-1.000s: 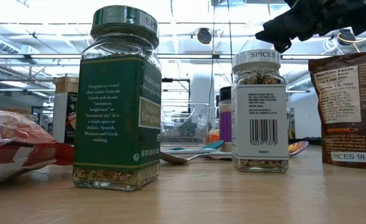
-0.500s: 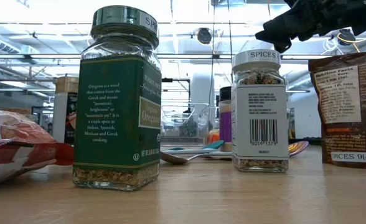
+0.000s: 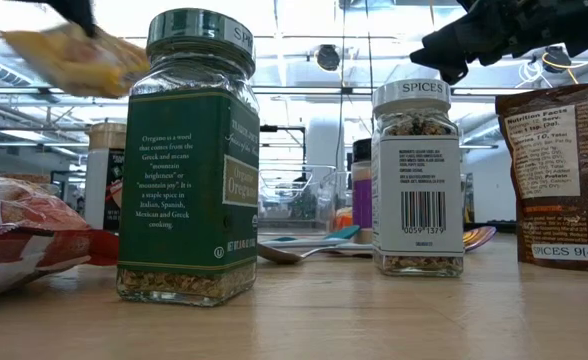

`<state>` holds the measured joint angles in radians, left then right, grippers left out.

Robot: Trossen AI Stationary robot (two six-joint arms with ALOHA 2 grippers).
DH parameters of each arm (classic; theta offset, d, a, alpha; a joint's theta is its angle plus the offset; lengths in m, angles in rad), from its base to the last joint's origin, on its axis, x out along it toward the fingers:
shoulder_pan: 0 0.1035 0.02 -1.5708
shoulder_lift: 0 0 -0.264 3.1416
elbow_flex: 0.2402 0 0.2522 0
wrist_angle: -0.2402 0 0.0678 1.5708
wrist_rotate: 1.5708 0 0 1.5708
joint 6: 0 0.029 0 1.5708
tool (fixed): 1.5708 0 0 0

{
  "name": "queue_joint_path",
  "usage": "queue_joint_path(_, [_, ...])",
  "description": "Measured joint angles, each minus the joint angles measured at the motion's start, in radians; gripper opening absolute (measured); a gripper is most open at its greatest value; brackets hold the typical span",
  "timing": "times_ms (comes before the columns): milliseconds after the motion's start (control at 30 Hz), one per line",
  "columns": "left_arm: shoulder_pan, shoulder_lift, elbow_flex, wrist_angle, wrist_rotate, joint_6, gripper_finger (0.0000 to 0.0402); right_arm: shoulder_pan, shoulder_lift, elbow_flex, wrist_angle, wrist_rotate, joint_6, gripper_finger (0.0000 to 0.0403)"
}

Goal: Pick & Place Food Item
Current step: Put the yellow noodle pack into the right transparent bin

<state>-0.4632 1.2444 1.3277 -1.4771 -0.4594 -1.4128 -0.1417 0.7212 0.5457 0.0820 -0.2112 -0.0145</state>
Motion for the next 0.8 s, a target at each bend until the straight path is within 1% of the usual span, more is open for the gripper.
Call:
queue_joint_path(67, [0.079,-0.001,0.000,0.044,-0.060,0.149,0.0002,0.000,0.001,0.000,0.018,0.004,0.002,0.0160])
queue_joint_path(133, [0.149,-0.001,0.000,0.131,-0.152,0.333,0.0002,0.000,0.006,0.000,0.054,0.023,0.002,0.0160])
queue_joint_path(200, [0.210,0.000,0.000,0.254,-0.245,0.546,0.0001,0.000,0.019,0.000,0.106,0.065,0.003,0.0160])
queue_joint_path(267, [0.261,0.005,-0.003,0.411,-0.309,0.785,0.0002,0.000,0.046,0.000,0.179,0.107,0.009,0.0160])
queue_joint_path(300, [0.288,0.015,-0.005,0.515,-0.330,0.912,0.0002,-0.001,0.065,0.001,0.218,0.118,0.011,0.0160])
queue_joint_path(367, [0.328,0.040,-0.008,0.678,-0.335,1.149,0.0001,-0.003,0.110,0.001,0.296,0.139,0.018,0.0160])
queue_joint_path(467, [0.374,0.097,-0.009,0.899,-0.329,1.422,0.0002,-0.019,0.191,0.001,0.443,0.157,0.039,0.0160])
queue_joint_path(567, [0.405,0.166,-0.009,1.054,-0.328,1.619,0.0001,-0.053,0.274,0.001,0.603,0.160,0.080,0.0164])
queue_joint_path(633, [0.425,0.207,-0.009,1.134,-0.326,1.702,0.0002,-0.082,0.312,0.002,0.673,0.158,0.111,0.0175])
queue_joint_path(733, [0.451,0.247,-0.010,1.212,-0.324,1.776,0.0001,-0.133,0.344,0.036,0.669,0.148,0.190,0.0205])
queue_joint_path(800, [0.461,0.262,-0.010,1.224,-0.322,1.800,0.0001,-0.178,0.356,0.093,0.598,0.089,0.256,0.0227])
